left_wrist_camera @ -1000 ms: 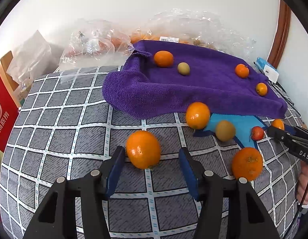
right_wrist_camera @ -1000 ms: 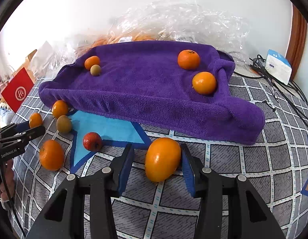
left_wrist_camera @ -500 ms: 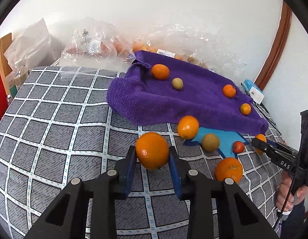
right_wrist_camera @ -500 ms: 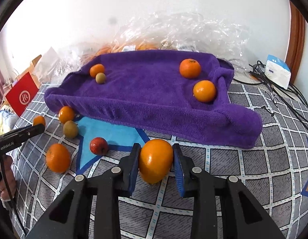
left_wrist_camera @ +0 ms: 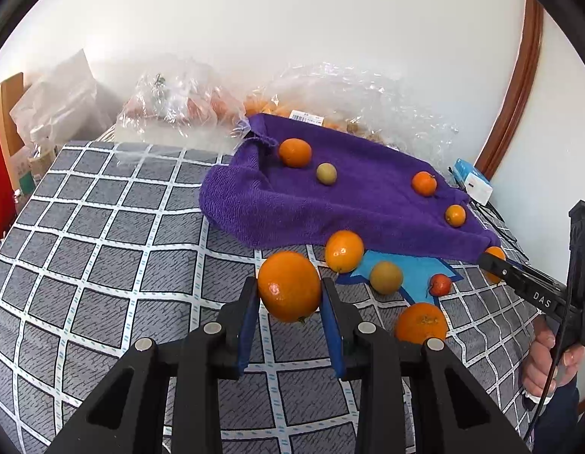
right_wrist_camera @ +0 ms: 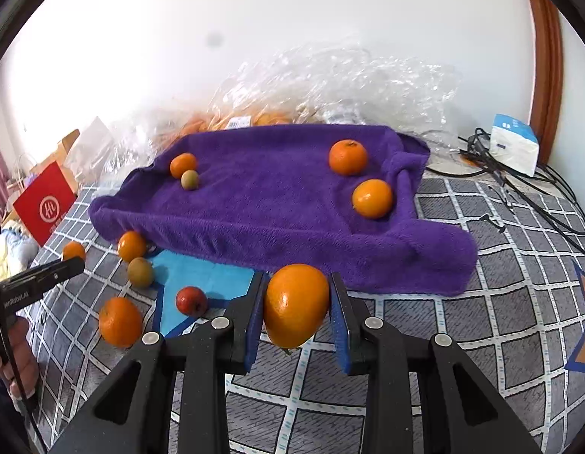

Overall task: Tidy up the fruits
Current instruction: 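Lower the right gripper's orange onto the towel and open it while the left carries its orange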

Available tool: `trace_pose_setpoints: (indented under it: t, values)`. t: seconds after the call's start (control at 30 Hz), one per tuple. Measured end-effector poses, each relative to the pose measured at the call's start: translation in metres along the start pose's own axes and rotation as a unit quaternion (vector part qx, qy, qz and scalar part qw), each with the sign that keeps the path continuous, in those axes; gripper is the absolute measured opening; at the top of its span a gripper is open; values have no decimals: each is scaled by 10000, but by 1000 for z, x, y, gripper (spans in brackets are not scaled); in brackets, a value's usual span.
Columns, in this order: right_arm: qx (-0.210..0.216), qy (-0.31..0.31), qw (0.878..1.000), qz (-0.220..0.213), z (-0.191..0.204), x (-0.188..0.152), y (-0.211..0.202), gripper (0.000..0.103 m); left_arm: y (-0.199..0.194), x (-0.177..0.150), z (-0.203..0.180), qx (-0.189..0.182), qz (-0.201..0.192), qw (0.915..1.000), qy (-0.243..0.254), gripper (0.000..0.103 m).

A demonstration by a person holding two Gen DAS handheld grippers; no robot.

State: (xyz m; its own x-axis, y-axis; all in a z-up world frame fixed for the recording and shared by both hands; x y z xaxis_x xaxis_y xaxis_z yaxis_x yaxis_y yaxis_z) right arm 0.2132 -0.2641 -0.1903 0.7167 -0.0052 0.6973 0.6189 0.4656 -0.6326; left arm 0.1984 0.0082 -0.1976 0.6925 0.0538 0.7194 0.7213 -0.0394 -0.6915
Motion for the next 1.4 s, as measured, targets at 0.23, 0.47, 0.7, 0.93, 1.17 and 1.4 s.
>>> trace_pose_setpoints:
  t: [0.23, 0.47, 0.7, 0.93, 1.17, 1.4]
  values:
    - [9, 94, 9998, -167, -2, 7, -6, 32, -12, 6, 1, 88, -217, 9997, -42, 30]
    - [-59, 74, 9991, -415, 5, 28, -26, 32, -45, 31, 5, 130, -483, 9987, -140, 30]
    - [-140, -187, 9968, -759, 21, 74, -50, 32, -64, 82, -5, 259, -842, 9961, -113, 30]
    - [-10, -27, 9939, -1104, 17, 120, -51, 32, -54, 124, -16, 176, -1025, 9941, -307, 30]
    - [0, 74, 9944, -1058, 1, 145, -27, 32, -24, 152, -29, 186, -1030, 9935, -454, 30]
    - [-49, 170, 9971, -744, -23, 124, 19, 32, 26, 144, -29, 210, -925, 9932, -679, 30]
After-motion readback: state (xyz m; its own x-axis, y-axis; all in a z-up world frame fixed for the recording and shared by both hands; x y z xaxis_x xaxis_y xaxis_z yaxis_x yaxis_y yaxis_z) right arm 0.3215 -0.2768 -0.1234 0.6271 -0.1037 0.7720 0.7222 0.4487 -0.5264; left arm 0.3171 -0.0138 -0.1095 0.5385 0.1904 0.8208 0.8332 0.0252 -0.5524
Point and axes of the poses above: each gripper's, at about its wrist camera, not at the fingertips, and y roughly the way its jaws point, z to its left, x to its top, the point moved 8 cm from there along y, roughly the way its jaws point, and after that the axes turned 15 degrees about x, right-handed, at the moved point
